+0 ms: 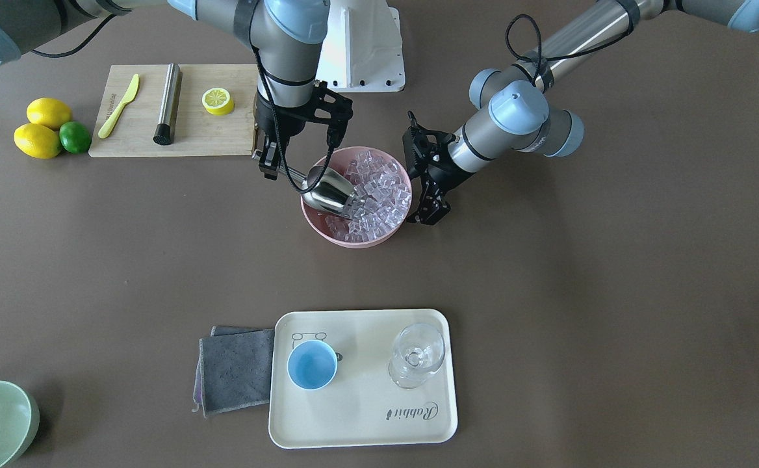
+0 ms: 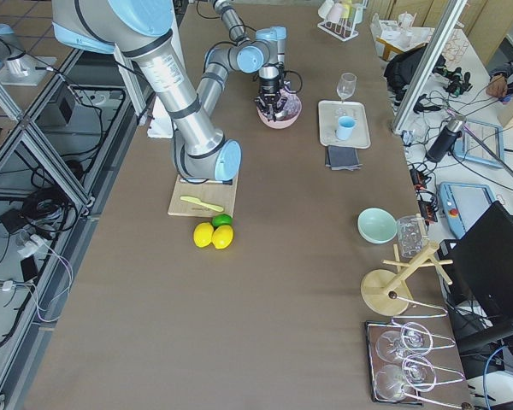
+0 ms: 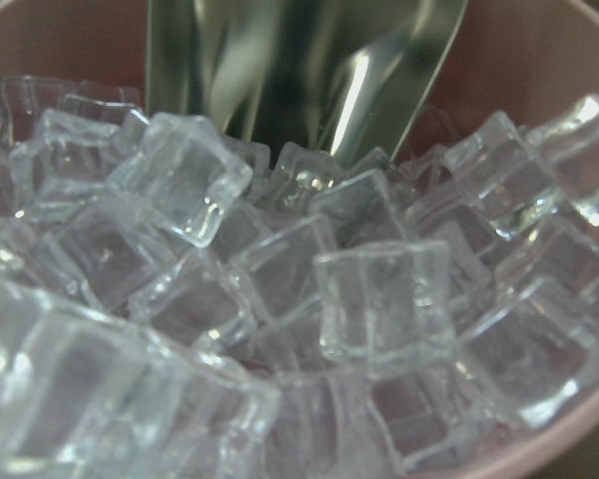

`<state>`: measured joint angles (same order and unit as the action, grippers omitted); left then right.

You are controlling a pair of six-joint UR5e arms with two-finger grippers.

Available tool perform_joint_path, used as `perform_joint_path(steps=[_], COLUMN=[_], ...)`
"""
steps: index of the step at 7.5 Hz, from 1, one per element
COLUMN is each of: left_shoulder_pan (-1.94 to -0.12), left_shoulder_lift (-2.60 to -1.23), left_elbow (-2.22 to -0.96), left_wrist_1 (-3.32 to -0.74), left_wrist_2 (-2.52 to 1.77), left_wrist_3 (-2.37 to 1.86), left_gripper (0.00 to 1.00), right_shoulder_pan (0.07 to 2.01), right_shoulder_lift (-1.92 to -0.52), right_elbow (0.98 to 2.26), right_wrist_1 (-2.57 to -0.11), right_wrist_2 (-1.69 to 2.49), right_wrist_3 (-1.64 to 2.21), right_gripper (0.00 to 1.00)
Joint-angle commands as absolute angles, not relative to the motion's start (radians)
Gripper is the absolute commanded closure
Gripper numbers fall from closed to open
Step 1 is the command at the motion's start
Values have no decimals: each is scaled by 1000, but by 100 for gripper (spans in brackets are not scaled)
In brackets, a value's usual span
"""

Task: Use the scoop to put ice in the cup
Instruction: 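Tilt the bowl with the left gripper while the right gripper scoops ice cubes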

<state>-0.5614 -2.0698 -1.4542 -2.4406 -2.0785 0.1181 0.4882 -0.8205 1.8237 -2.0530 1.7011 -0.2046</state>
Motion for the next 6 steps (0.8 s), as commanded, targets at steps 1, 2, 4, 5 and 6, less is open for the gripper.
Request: perform_joint_path(steps=[1, 2, 4, 5, 6], left_shoulder_pan=[-561, -561, -561, -561, -561], left_shoulder_lift=[-2069, -2069, -2069, -2069, -2069], left_elbow=[-1454, -1454, -1454, -1454, -1454], left_wrist_1=[-2441, -2441, -2441, -2441, -2441], left_wrist_2=[-2079, -2079, -2079, -2079, -2079], left_wrist_3=[118, 118, 118, 118, 118], left_gripper=[1, 1, 1, 1, 1], right_shoulder_pan=[488, 488, 489, 488, 488], right_shoulder_lift=[-902, -935, -962, -991, -1017], right_elbow=[1873, 1879, 1884, 1875, 1875], right_wrist_1=[-1928, -1861, -1781, -1713, -1659], right_wrist_2=[1707, 1707, 1713, 1715, 1717], right_wrist_3=[-172, -170, -161, -155, -141], right_gripper=[100, 100, 100, 100, 100])
